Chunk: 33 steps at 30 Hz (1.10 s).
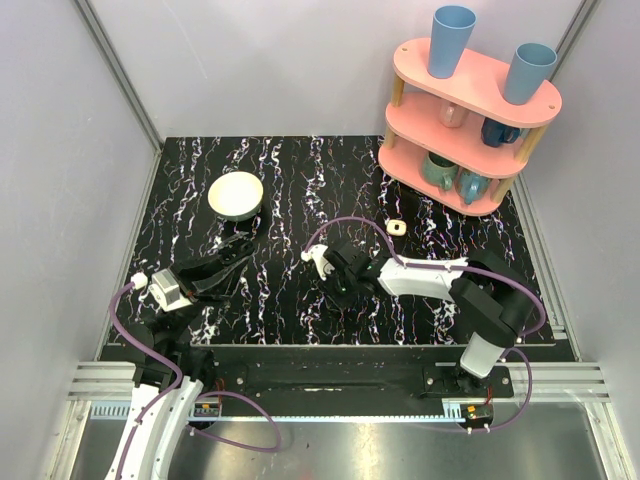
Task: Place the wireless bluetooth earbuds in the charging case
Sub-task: Pick up the left earbud from the center of the board.
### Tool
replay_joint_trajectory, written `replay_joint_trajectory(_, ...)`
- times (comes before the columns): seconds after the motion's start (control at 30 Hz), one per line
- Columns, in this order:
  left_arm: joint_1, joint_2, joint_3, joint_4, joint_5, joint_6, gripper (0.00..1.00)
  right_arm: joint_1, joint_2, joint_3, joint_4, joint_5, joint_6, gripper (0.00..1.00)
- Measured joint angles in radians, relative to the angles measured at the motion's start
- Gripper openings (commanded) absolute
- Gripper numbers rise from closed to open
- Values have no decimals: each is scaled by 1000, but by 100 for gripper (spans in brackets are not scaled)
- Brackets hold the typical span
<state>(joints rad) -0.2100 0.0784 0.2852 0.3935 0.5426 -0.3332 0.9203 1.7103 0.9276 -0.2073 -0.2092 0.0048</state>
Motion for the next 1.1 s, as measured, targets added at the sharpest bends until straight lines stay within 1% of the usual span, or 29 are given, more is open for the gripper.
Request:
replay_joint_trajectory(0.5, 2, 0, 0, 0, 0, 0, 6, 0, -10, -9, 1, -19, 45, 29)
replay_joint_trajectory(0.73, 2, 0, 0, 0, 0, 0, 6, 0, -21, -20, -8, -20, 65, 29)
replay_joint_trajectory(0.9, 2, 0, 0, 0, 0, 0, 6, 0, -23, -23, -8, -26, 75, 28)
replay_joint_trajectory(1.1, 2, 0, 0, 0, 0, 0, 6, 0, -24, -26, -8, -44, 80, 22)
